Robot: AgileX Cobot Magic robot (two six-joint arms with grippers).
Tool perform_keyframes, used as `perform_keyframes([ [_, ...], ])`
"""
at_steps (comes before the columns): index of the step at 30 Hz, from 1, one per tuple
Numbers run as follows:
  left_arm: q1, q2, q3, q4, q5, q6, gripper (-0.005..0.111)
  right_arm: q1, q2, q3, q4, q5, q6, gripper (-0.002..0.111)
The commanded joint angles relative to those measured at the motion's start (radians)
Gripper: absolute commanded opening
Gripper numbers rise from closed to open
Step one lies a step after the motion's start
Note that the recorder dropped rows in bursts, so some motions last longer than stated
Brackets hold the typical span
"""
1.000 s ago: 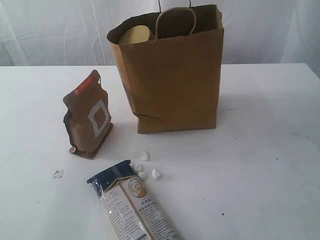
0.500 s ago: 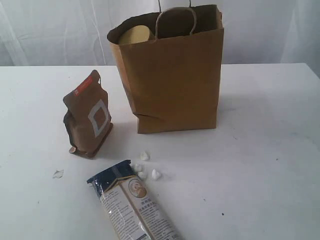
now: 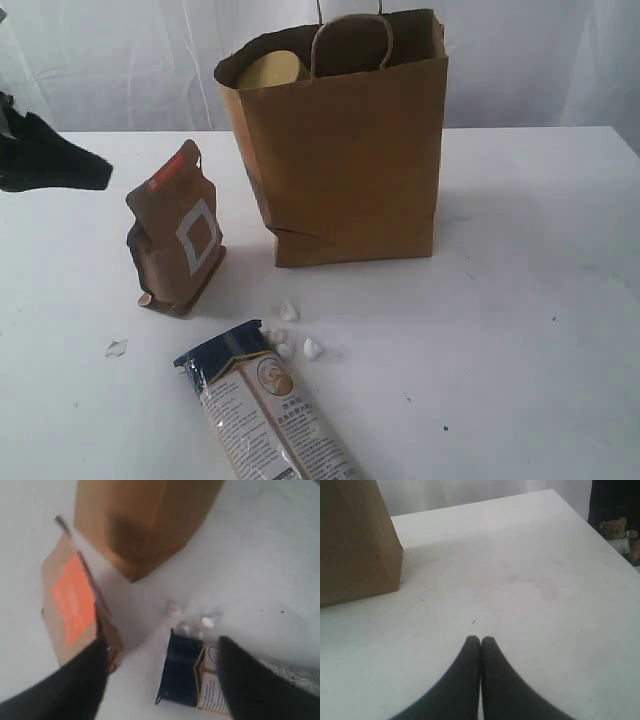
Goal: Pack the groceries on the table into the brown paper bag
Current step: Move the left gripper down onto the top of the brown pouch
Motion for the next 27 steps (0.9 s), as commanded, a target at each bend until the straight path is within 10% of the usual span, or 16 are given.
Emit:
perform_keyframes([
  [1,-0.006,0.024,-0.007,-0.104,0.036,0.140,0.092,0.004,0.004,0.004,0.004,-0.014,0.004,0.000],
  [18,-0.245,0.290,-0.007,-0.051,-0.440,0.203,0.080,0.004,0.004,0.004,0.004,-0.014,0.004,0.000],
  [27,-0.247,0.327,-0.007,-0.051,-0.538,0.160,0.030,0.004,0.004,0.004,0.002,-0.014,0.004,0.000],
])
